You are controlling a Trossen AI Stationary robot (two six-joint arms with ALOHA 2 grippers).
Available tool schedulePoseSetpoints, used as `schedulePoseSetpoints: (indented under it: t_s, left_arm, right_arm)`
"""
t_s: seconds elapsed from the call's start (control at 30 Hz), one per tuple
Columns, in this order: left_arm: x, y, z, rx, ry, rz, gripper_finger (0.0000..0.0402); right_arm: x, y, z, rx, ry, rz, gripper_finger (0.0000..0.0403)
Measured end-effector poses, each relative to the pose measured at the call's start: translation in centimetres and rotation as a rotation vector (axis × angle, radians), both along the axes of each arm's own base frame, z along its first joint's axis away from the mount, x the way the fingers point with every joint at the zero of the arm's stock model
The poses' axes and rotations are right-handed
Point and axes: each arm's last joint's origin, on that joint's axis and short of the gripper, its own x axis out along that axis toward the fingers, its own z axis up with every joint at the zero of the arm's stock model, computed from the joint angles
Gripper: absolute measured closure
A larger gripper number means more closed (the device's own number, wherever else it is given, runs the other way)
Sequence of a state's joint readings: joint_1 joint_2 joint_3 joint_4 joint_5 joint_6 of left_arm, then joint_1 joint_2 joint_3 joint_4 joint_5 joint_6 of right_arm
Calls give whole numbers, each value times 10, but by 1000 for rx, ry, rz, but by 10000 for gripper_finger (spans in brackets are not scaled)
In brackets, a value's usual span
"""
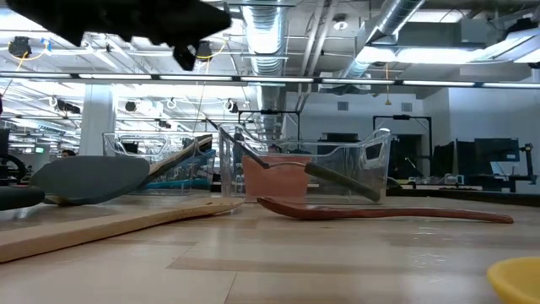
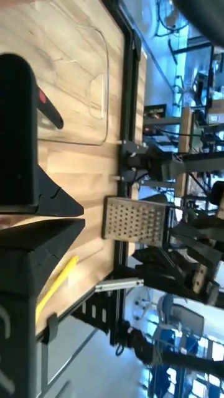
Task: Pick & Place Kitchen Items
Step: Adjust the bottom transparent bin
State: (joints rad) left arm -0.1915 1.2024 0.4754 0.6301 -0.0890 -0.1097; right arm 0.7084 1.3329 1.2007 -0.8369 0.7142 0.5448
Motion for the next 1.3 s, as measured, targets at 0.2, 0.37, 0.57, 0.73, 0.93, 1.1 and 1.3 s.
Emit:
schedulePoseSetpoints:
  t_s: [0.2, 0.37, 0.57, 0.73, 0.93, 1.1, 1.3]
  left_arm:
    - [35, -8, -2, 16, 53, -51, 400]
    - [68, -16, -8, 54, 97, -102, 400]
    - [94, -20, -19, 58, 287, -82, 400]
    - [106, -22, -39, 4, 435, -39, 400]
    - [110, -28, -53, -45, 523, -6, 400]
    - [103, -46, -62, -73, 578, -36, 400]
    - [99, -68, -53, 14, 533, 35, 400]
  right_arm:
    - [-20, -7, -10, 2, -16, -43, 403]
    - [-34, -27, -31, 72, -90, -32, 403]
    - [-42, -60, -53, 168, -220, 112, 403]
    - [-47, -88, -70, 206, -241, 104, 403]
    - [-47, -107, -82, 208, -173, 18, 403]
    - [-41, -116, -89, 206, -126, -27, 403]
    - [-35, -119, -95, 212, -96, -41, 403]
